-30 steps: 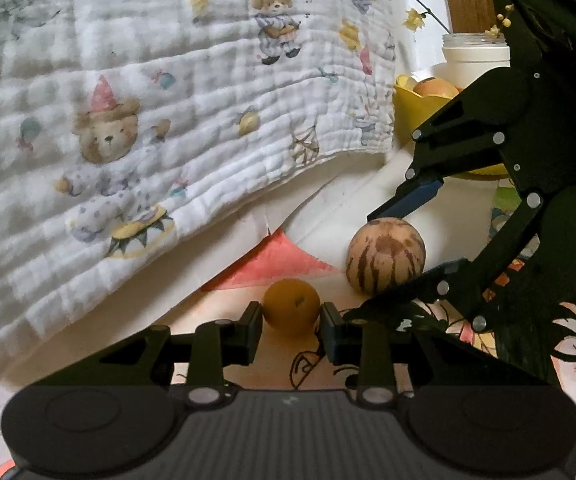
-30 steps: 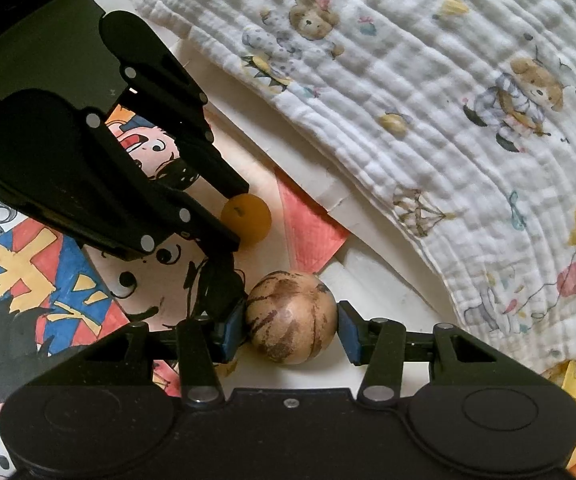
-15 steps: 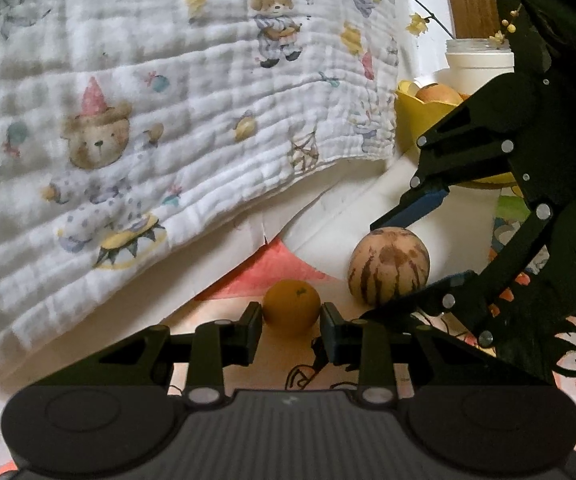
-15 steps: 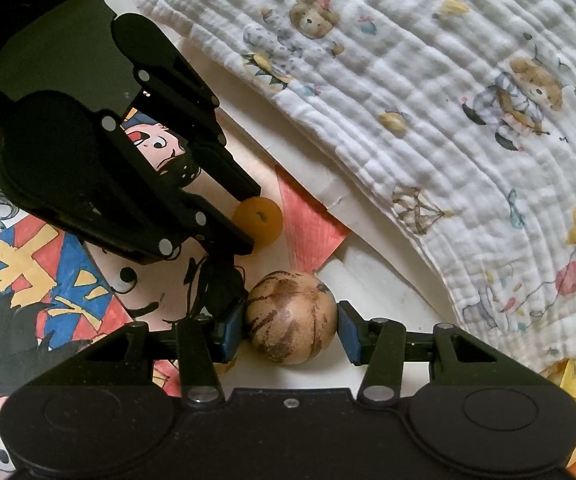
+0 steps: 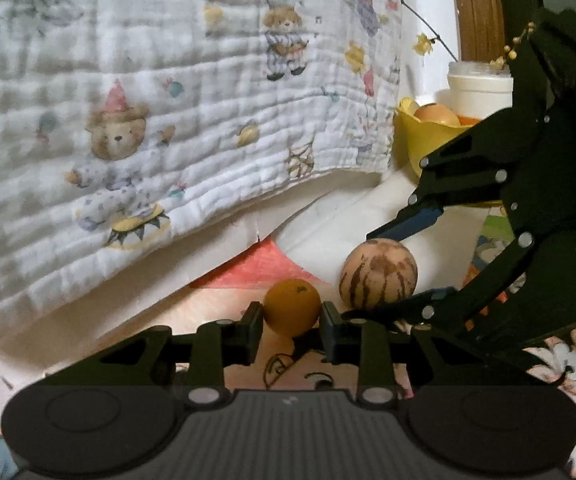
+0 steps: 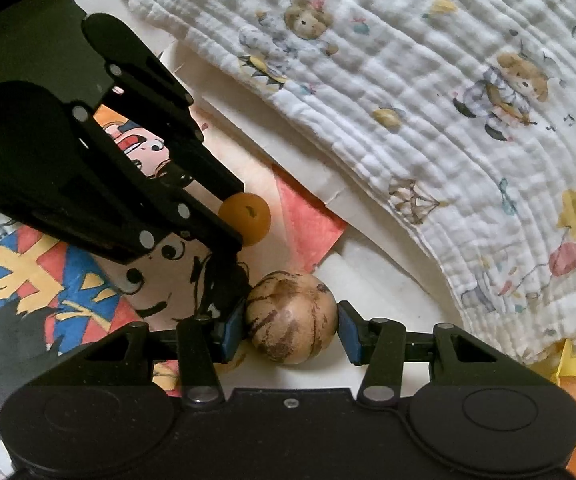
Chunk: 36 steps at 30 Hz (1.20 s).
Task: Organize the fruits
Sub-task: 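Lift the tangerine and striped fruit with both tools and carry them toward the grey tray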
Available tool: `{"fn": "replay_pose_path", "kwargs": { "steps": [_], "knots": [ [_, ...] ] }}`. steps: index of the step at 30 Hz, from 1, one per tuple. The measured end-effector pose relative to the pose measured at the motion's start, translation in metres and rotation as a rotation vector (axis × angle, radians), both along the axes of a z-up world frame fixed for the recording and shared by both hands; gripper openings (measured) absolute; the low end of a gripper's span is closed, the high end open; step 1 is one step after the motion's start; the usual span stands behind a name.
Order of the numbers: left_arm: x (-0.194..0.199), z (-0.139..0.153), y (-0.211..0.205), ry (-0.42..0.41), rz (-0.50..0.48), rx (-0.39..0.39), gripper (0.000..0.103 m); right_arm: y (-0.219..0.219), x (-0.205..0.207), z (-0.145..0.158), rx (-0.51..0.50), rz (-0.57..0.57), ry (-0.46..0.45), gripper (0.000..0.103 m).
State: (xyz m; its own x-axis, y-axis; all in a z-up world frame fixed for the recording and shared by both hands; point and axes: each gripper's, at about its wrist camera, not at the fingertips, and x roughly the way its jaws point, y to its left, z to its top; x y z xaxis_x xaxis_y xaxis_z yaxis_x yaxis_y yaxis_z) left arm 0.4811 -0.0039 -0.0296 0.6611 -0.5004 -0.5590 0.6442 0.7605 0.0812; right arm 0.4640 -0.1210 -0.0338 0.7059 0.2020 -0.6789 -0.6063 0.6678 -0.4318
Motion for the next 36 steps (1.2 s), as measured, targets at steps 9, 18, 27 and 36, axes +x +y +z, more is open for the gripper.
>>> {"fn": "replay_pose_path", "kwargs": {
  "steps": [9,18,27,36],
  "knots": [
    [-0.038,0.020,0.003,0.008,0.025,-0.008,0.033,-0.006,-0.042,0.007,0.028,0.015,-0.012,0.050],
    [-0.094,0.055,-0.001,-0.018,0.020,-0.041,0.033,-0.031,-0.095,0.041,0.120,0.027,-0.058,0.050],
    [-0.151,0.074,-0.023,-0.046,-0.014,-0.056,0.033,-0.066,-0.146,0.080,0.140,0.027,-0.108,0.050],
    [-0.191,0.073,-0.043,-0.027,-0.054,-0.061,0.033,-0.099,-0.206,0.077,0.151,-0.017,-0.097,0.050]
  ]
}}
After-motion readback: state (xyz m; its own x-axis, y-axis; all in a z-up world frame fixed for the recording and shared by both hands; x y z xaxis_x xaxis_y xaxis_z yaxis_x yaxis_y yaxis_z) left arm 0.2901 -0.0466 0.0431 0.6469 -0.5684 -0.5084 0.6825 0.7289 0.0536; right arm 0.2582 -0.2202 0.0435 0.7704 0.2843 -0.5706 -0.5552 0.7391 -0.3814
